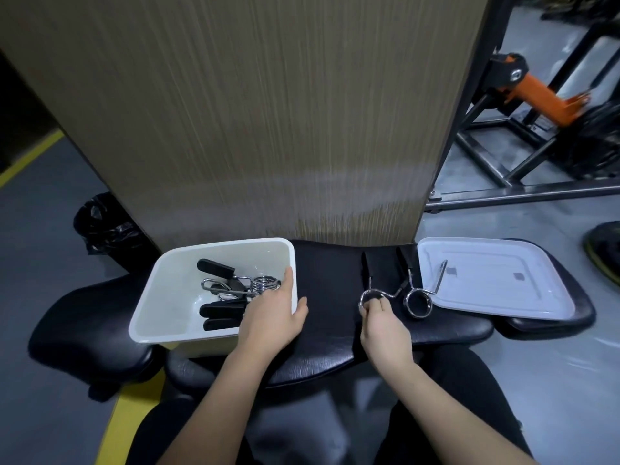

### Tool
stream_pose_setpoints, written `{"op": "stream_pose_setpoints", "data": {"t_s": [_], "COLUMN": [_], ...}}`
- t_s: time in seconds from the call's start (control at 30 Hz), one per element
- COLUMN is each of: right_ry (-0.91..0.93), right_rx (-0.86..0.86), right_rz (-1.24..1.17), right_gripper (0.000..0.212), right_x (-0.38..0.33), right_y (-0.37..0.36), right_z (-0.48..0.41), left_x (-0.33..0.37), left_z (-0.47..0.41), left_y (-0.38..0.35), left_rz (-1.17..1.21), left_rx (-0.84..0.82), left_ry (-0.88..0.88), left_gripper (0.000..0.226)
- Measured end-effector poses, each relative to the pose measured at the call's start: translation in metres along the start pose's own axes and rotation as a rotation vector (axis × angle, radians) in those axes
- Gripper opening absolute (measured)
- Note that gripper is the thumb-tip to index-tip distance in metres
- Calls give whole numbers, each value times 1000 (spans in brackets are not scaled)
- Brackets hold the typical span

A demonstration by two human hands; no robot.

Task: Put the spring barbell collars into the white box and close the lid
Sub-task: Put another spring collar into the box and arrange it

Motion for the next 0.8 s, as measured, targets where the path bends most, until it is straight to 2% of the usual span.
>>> {"op": "stream_pose_setpoints", "data": {"t_s": [0.13,0.3,0.47,0.57,0.63,0.7,0.8], "right_ry": [-99,-213,-78,76,206,363,537], "right_rx": [96,185,133,101,77,85,100], "right_rz": [-113,-449,-653,-665,-610,-562,-535], "right_gripper": [20,23,12,9,6,2,4], "right_x": [-13,-20,-33,-39,-42,-46,-61], "right_y": [28,63,77,89,98,107,114], "right_z": [-17,-35,-22,-19,-21,-20,-17], "left_x": [1,1,-3,-5,-6,-10,-16], "left_z": [2,4,6,5,8,7,0], "left_y": [0,3,6,13,25,40,60], "left_rz": [-17,13,155,435,490,318,67], "left_rx": [1,-1,-8,37,153,306,486], "left_ry": [10,19,122,182,77,-64,-319], "left_gripper": [68,67,62,66,74,76,53]}}
Point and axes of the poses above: each hand's wrist, its own z-axis away from the middle knuckle, its own y-axis out of the back of the hand, x = y × z, the point moved 2 cm from there along -z, towards the middle knuckle, and after that the axes turned 14 degrees about x, right-handed, at the moved point
